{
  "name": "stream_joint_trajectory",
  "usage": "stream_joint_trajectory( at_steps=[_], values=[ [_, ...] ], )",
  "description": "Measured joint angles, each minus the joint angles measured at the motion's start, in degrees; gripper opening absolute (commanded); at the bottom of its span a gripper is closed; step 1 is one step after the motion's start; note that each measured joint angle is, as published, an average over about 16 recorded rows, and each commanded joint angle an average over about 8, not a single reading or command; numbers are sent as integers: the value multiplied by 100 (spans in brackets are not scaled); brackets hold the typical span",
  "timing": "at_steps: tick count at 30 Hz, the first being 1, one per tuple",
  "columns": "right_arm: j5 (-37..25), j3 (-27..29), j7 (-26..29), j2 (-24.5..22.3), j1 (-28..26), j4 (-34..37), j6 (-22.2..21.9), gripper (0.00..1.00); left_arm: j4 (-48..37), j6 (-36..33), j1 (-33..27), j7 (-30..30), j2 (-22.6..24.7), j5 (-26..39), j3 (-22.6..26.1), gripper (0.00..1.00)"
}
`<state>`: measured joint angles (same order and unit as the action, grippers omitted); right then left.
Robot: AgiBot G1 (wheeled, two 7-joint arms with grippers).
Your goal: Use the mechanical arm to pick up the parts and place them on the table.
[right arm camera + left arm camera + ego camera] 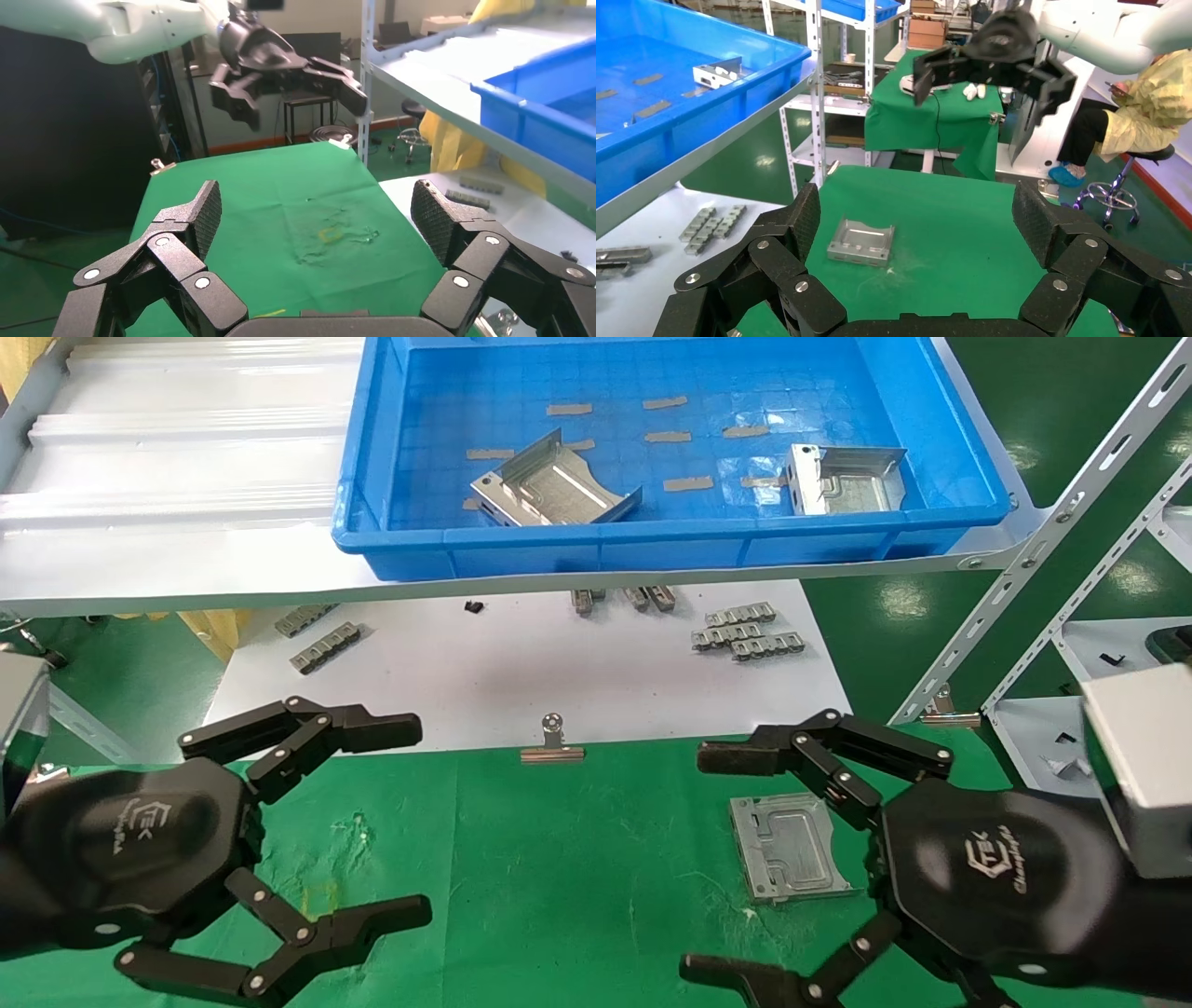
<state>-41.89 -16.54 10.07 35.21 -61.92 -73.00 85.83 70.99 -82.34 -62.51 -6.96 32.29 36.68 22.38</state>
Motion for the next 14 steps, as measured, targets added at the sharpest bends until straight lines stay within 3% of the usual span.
stream_joint_trajectory(
  at_steps=[14],
  values=[
    [39,174,114,-63,119,-187,-18,100,-1,1,1,0,0,-1,0,100]
  ],
)
